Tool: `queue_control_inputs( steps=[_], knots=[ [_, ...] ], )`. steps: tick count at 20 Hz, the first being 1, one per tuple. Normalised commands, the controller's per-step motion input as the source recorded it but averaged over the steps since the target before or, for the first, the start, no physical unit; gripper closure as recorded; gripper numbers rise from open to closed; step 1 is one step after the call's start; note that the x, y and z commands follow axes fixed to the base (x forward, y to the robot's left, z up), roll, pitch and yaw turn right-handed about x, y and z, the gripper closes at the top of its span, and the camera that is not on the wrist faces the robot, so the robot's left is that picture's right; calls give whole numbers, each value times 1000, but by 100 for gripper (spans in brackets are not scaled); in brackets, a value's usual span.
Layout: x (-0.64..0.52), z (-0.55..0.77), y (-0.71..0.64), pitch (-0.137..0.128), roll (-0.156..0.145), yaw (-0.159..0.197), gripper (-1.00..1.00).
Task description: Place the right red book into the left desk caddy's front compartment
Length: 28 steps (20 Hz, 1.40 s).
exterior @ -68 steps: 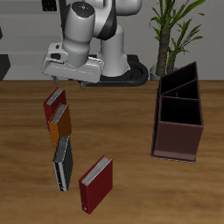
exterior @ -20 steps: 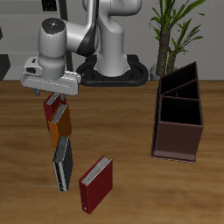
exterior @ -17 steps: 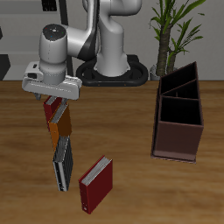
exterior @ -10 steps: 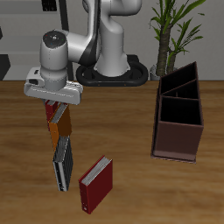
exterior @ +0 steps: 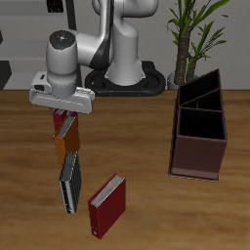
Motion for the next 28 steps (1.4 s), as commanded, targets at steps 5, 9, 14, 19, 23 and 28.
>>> queue_control_inputs(
  steps=[5,9,14,19,23,28],
  knots=[
    [-154,165,108,-34,-38,-23,100],
    [-191,204,75,-28,-95,-24,100],
    [-200,249,128,-41,-18,-5,100],
    [-81,178,193,-24,4,24,100],
    [40,-12,413,37,42,34,100],
    [40,127,518,-3,52,17,100]
  ],
)
